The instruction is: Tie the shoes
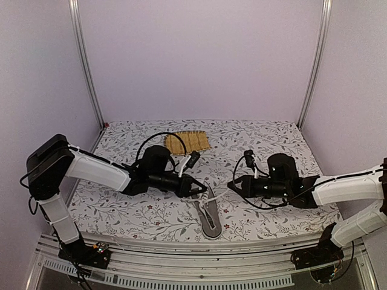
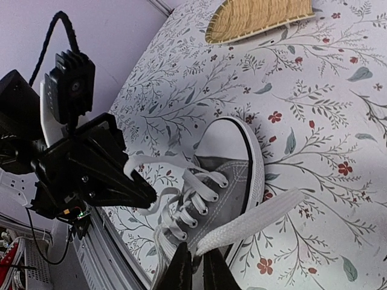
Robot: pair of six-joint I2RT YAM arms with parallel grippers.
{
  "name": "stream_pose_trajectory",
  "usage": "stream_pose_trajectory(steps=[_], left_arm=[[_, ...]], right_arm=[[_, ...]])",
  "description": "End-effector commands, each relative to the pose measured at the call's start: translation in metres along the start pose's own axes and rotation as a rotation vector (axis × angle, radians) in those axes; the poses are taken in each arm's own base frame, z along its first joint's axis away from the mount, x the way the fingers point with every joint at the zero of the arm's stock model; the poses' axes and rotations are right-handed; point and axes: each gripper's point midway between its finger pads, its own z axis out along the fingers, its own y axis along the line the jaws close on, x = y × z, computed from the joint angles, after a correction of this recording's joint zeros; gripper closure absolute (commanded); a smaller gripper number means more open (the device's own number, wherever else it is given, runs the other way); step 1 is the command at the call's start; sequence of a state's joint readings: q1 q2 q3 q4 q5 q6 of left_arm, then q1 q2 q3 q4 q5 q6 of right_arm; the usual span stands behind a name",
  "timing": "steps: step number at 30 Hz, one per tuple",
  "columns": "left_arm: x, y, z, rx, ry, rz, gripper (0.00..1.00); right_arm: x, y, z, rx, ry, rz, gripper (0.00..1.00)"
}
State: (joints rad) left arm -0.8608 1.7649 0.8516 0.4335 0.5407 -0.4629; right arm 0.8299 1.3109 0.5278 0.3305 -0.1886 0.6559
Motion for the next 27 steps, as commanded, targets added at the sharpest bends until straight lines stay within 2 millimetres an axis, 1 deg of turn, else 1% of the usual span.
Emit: stream_pose_trajectory(steps=[1,4,8,12,15,18,24,27], left_arm=[[-0.003,-0.018,0.01,0.104,0.027,0.072,1.0],[-0.003,-0.017,0.016,0.114,0.046,0.079,0.98],[-0.006,-0.02,0.017,0.128,0.046,0.085,0.96],[-0.008,-0.016,0.019,0.106,0.047,0.082,0.95],[-0.009,-0.015,0.019,0.098,0.044,0.084,0.94],[-0.012,-0.016,0.015,0.098,0.019,0.09,0.94],[-0.012,-0.024,0.013,0.141,-0.001,0.102,0.93],[-0.016,-0.027,0.008,0.145,-0.029,0.113,0.93]], right_arm=[[-0.037,0.033,0.008,-0.086,-0.076,-0.097,0.93],[-0.046,0.043,0.015,-0.113,-0.081,-0.122,0.94],[-0.052,0.047,0.022,-0.118,-0.087,-0.146,0.94],[-0.057,0.053,0.024,-0.136,-0.092,-0.154,0.95],[-0.058,0.052,0.024,-0.128,-0.096,-0.154,0.95],[-0.058,0.05,0.024,-0.12,-0.098,-0.153,0.95],[-0.059,0.049,0.028,-0.115,-0.094,-0.147,0.95],[-0.06,0.048,0.029,-0.104,-0.096,-0.145,0.95]])
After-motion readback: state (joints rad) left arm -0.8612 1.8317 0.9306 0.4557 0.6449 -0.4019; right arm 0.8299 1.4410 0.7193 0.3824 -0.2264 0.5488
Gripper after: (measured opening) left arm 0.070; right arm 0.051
